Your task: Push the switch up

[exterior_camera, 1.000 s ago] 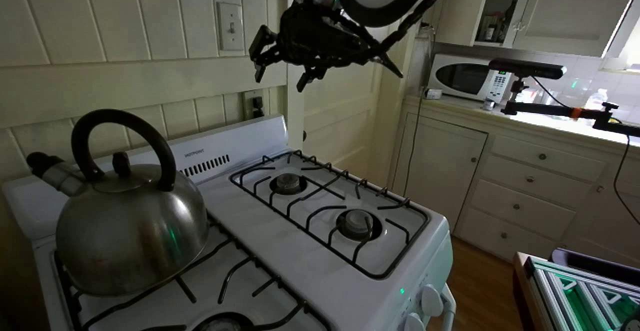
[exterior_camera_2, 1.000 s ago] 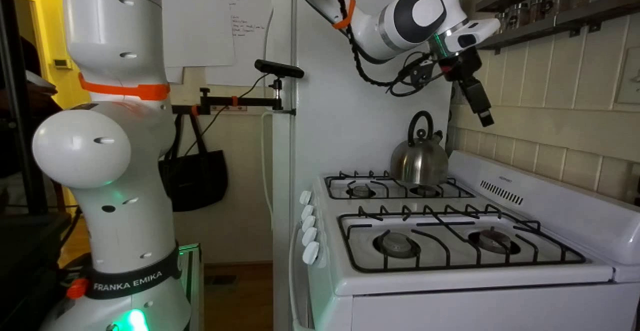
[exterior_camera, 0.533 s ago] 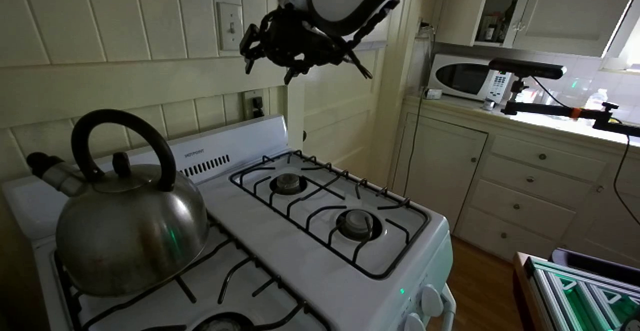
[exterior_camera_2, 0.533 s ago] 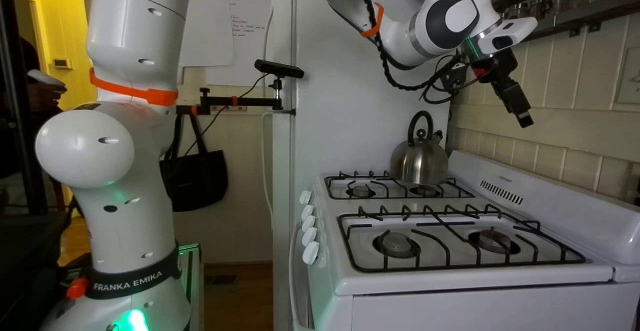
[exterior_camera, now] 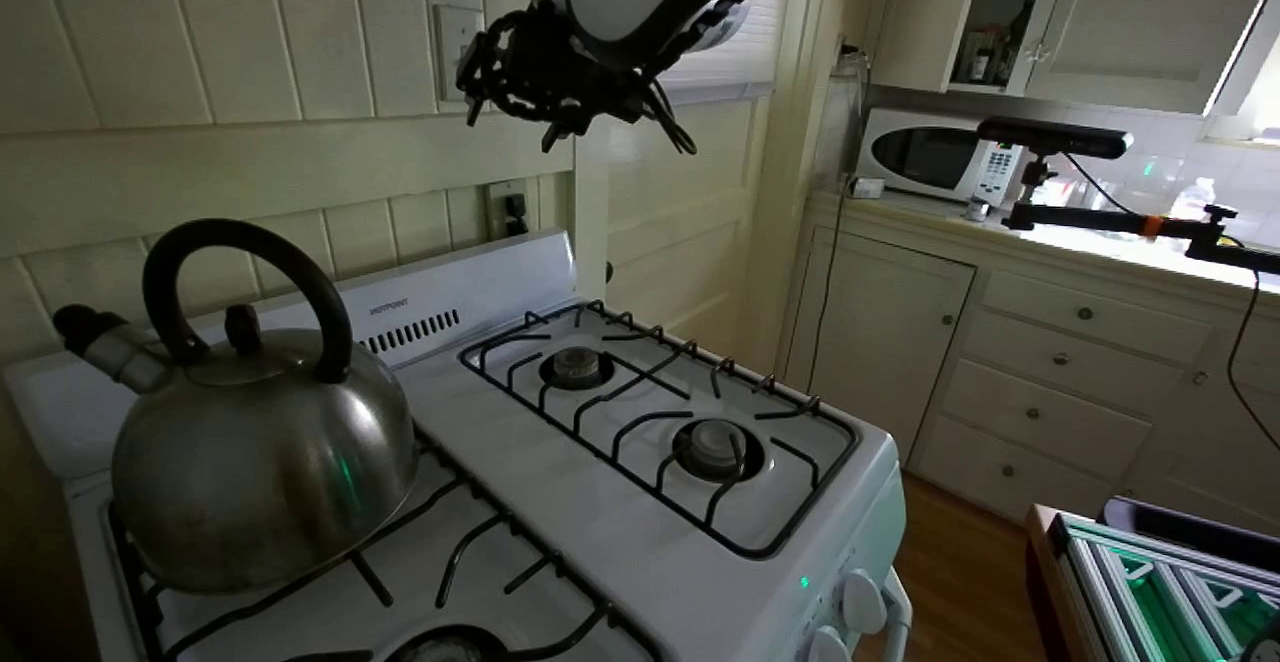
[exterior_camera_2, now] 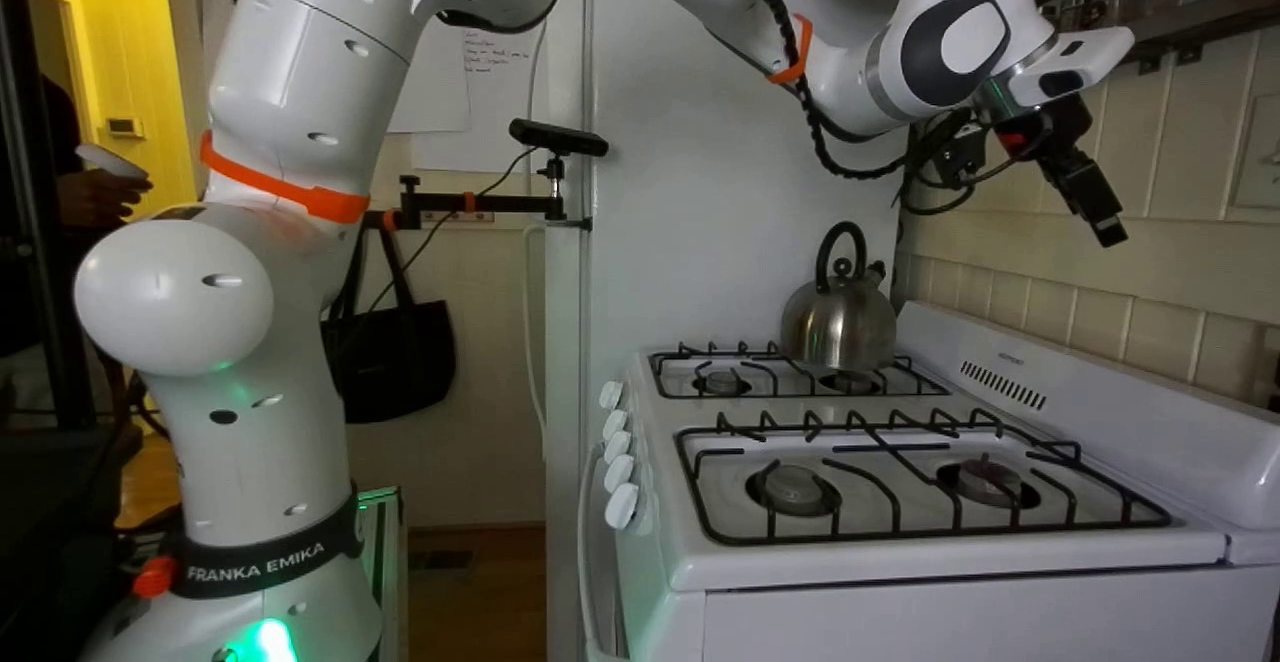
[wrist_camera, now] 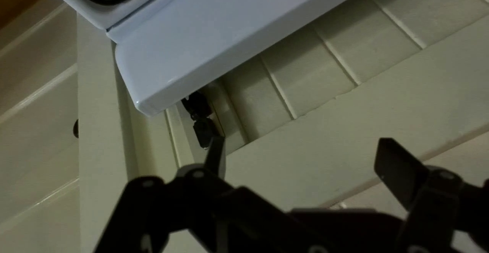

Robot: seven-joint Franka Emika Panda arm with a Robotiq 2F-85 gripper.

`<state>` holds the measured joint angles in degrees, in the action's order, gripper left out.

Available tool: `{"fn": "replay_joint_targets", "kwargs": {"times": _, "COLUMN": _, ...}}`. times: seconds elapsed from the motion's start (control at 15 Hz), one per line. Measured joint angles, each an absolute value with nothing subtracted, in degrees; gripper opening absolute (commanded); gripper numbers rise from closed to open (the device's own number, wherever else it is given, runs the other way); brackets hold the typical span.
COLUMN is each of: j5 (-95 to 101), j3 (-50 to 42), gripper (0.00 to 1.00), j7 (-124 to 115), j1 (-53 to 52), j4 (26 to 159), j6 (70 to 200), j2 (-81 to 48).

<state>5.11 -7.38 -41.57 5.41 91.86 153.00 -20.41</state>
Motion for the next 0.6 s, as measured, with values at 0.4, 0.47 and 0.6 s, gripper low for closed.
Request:
{"fn": "replay_joint_targets", "kwargs": {"times": 0.4, "j5": 4.9, "j3": -8.1, "gripper": 1.0, "j7": -41.3, "j1": 5.0, "j4": 91.3, "j6": 153.0, "j2": -20.8}}
{"fn": "replay_joint_targets", "kwargs": {"times": 0.47, "j5": 4.9, "j3": -8.1, "gripper": 1.0, "j7": -41.3, "j1": 5.0, "j4": 91.3, "j6": 153.0, "j2": -20.8}}
{"fn": "replay_joint_targets", "kwargs": {"times": 0.6, "j5": 4.9, "j3": -8.2, "gripper": 1.0, "j7": -41.3, "j1": 4.9, "j4": 91.3, "j6": 153.0, "j2": -20.8}}
